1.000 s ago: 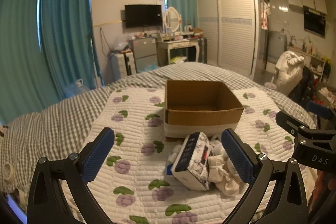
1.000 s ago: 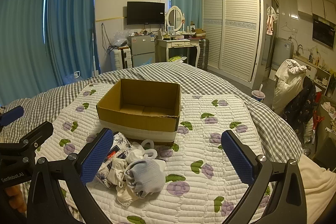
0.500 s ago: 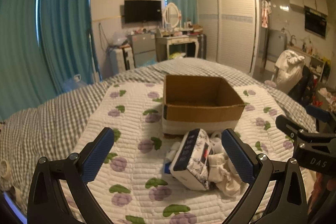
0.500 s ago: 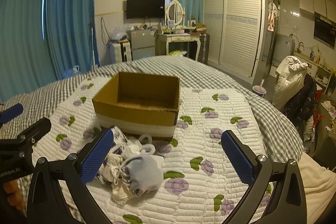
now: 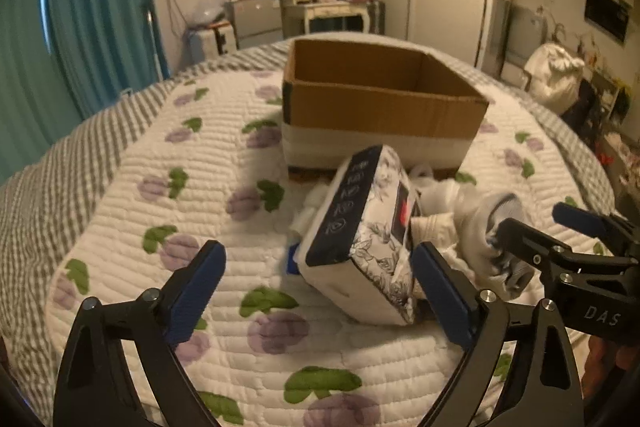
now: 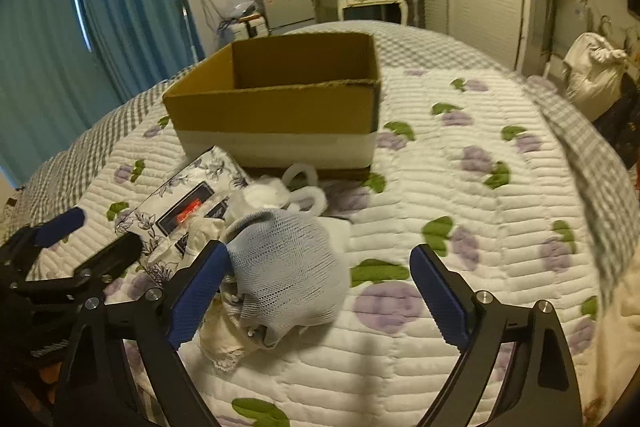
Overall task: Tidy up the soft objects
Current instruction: 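Grasp the printed tissue box with the left gripper while the right grasps the grey sock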
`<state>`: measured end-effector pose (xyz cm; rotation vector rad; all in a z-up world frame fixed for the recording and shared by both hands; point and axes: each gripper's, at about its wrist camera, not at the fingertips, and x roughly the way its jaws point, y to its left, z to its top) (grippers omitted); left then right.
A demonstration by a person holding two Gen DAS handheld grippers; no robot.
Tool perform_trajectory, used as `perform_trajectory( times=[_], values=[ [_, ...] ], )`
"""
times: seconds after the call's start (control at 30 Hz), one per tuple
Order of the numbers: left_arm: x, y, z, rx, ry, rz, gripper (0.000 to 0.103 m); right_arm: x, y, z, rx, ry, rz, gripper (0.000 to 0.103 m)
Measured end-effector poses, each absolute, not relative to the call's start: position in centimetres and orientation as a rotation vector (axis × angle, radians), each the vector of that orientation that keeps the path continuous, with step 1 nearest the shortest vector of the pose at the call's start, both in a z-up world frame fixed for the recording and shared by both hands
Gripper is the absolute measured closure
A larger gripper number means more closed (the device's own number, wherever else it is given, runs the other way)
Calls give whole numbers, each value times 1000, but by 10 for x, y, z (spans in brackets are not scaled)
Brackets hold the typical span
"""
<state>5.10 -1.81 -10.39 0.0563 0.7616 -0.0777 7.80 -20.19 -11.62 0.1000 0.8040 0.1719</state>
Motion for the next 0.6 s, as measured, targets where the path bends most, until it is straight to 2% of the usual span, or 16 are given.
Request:
perform_trajectory(
  times=[0.17, 0.23, 0.27, 0.3, 0.4, 0.43, 0.5, 0.6],
  values=[
    [58, -15, -112, 28, 781, -86, 9, 89, -207, -133, 201, 851, 246, 11],
    [60, -16, -115, 27, 785, -93, 10, 90, -206, -138, 226, 872, 278, 15],
    [62, -17, -117, 29, 787, -98, 16, 91, -205, -141, 239, 884, 303, 20],
    [64, -19, -119, 34, 797, -106, 20, 90, -205, -142, 245, 886, 318, 30],
    [68, -23, -124, 46, 812, -119, 22, 89, -202, -142, 237, 881, 352, 44],
    [68, -25, -125, 47, 814, -132, 23, 87, -202, -139, 228, 873, 355, 46],
    [70, -30, -125, 53, 816, -156, 34, 86, -205, -134, 215, 856, 349, 49],
    [69, -35, -125, 70, 811, -169, 40, 85, -212, -126, 208, 825, 327, 50]
  ],
)
